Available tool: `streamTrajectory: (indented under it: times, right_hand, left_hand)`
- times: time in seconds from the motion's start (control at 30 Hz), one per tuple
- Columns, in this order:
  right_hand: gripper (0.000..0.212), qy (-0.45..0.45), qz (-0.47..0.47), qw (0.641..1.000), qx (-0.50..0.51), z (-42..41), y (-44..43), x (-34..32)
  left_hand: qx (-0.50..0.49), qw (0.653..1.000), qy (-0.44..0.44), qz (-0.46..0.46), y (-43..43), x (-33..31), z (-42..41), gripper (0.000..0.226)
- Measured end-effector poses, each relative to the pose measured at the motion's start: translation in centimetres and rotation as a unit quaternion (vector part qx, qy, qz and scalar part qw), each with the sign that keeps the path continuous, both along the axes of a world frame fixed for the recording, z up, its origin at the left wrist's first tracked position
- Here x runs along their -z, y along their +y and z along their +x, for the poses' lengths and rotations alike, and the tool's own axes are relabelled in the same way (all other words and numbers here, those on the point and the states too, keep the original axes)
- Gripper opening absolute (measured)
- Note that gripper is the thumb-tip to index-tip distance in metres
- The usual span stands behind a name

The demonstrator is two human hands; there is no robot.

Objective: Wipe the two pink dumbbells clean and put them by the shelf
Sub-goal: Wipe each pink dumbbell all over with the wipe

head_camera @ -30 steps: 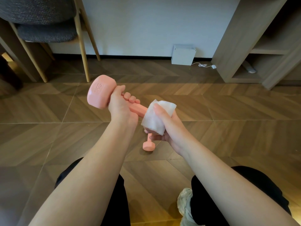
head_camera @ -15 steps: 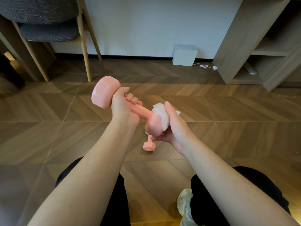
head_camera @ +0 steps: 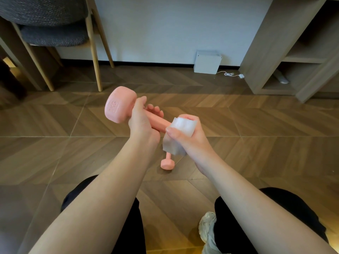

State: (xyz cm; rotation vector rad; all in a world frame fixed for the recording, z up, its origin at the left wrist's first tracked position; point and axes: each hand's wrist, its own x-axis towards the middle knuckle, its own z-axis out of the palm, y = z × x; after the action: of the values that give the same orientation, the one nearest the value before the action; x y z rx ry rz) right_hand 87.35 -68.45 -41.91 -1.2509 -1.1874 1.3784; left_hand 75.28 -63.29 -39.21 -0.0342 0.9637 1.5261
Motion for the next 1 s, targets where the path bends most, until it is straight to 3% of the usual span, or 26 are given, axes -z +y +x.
streamTrajectory:
  times: [0.1, 0.3, 0.43, 0.57, 0.8, 0.93, 1.0]
  right_hand:
    - [0.045, 0.010, 0.059, 0.998, 0.002, 0.3, 0.0, -0.1]
    - [0.023, 0.049, -0.031, 0.998, 0.036, 0.4, 0.2, -0.5]
    - [0.033, 0.071, -0.095, 0.992, -0.053, 1.1, 0.2, -1.2]
    - [0.027, 0.086, -0.095, 0.984, -0.122, 1.7, -0.1, -2.0]
    - [0.030, 0.060, -0.063, 0.994, -0.070, 1.2, 0.2, -1.3]
    - [0.034, 0.112, -0.141, 0.984, 0.009, 0.6, 0.5, -1.3]
    - [0.033, 0.124, -0.164, 0.979, -0.006, 0.7, 0.4, -1.4]
  left_hand:
    - [0.010, 1.000, -0.017, -0.014, 0.0, 0.0, 0.2, 0.022]
    - [0.031, 0.999, -0.032, 0.013, 0.3, -0.5, -0.3, 0.034]
    - [0.044, 0.998, -0.021, 0.032, 0.0, -0.8, -0.7, 0.035]
    - [0.065, 0.997, -0.006, 0.049, -0.3, -0.8, -0.5, 0.035]
    - [0.072, 0.995, -0.006, 0.062, -0.1, -1.0, -0.5, 0.036]
    - [0.076, 0.994, 0.005, 0.078, -0.2, -1.2, -0.5, 0.036]
    - [0.077, 0.993, 0.011, 0.084, -0.3, -1.3, -0.6, 0.036]
